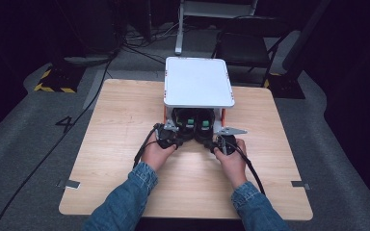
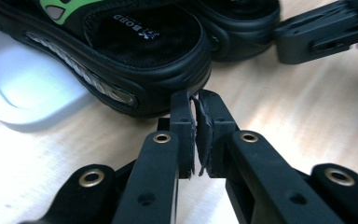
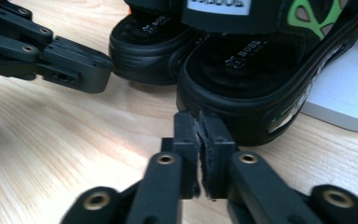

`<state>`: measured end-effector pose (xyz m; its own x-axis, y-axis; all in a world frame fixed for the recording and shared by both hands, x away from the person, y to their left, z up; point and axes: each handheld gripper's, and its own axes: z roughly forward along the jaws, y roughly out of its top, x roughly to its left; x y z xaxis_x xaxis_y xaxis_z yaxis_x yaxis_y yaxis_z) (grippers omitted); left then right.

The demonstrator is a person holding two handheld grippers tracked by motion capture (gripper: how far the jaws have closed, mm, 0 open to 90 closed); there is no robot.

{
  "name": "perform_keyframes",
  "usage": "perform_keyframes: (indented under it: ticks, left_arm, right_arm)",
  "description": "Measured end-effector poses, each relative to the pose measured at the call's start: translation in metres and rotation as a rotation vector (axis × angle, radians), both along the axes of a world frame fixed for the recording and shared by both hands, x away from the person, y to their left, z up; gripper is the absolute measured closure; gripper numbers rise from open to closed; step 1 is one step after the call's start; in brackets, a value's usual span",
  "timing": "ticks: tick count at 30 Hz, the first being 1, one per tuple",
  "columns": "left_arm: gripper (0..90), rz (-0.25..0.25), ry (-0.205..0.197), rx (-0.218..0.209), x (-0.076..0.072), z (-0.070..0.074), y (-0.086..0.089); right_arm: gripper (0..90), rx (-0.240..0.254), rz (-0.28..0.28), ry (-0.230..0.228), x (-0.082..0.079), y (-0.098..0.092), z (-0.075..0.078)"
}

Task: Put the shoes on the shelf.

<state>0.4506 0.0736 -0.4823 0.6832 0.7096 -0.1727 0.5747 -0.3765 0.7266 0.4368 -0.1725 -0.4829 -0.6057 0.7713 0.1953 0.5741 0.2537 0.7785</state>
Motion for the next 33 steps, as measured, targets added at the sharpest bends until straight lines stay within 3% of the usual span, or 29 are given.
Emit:
perform_keyframes:
  ticks: [5, 10, 14, 18, 22, 26, 29, 30, 33]
  left_arm:
    - [84.5, 0.017, -0.028, 0.008, 0.01, -0.004, -0.006]
    - [83.4, 0.063, -0.06, 0.028, 0.027, -0.005, -0.009]
    - [83.4, 0.093, -0.038, -0.005, 0.042, -0.002, -0.009]
    - [83.5, 0.136, -0.077, 0.039, 0.056, 0.001, -0.009]
    - [83.9, 0.142, -0.108, 0.038, 0.068, -0.003, -0.009]
    - [80.9, 0.147, -0.123, 0.014, 0.071, -0.007, -0.01]
    - [73.9, 0.14, -0.14, 0.02, 0.068, -0.005, -0.011]
    - [71.8, 0.141, -0.138, 0.014, 0.067, -0.005, -0.012]
    - [67.7, 0.113, -0.137, -0.011, 0.057, 0.0, -0.008]
  right_arm:
    - [89.8, -0.011, -0.018, -0.042, 0.008, -0.001, -0.002]
    - [89.9, -0.001, -0.044, -0.049, 0.024, 0.0, -0.005]
    - [89.8, -0.016, -0.071, -0.066, 0.043, 0.005, -0.005]
    - [89.8, -0.013, -0.089, -0.063, 0.058, 0.006, -0.005]
    - [89.9, -0.027, -0.092, -0.067, 0.069, 0.01, -0.006]
    - [89.9, -0.026, -0.11, -0.059, 0.075, 0.011, -0.006]
    - [87.2, -0.04, -0.112, -0.084, 0.076, 0.008, -0.006]
    - [84.1, -0.022, -0.117, -0.056, 0.074, 0.009, -0.005]
    - [77.4, -0.06, -0.106, -0.11, 0.07, 0.008, 0.0]
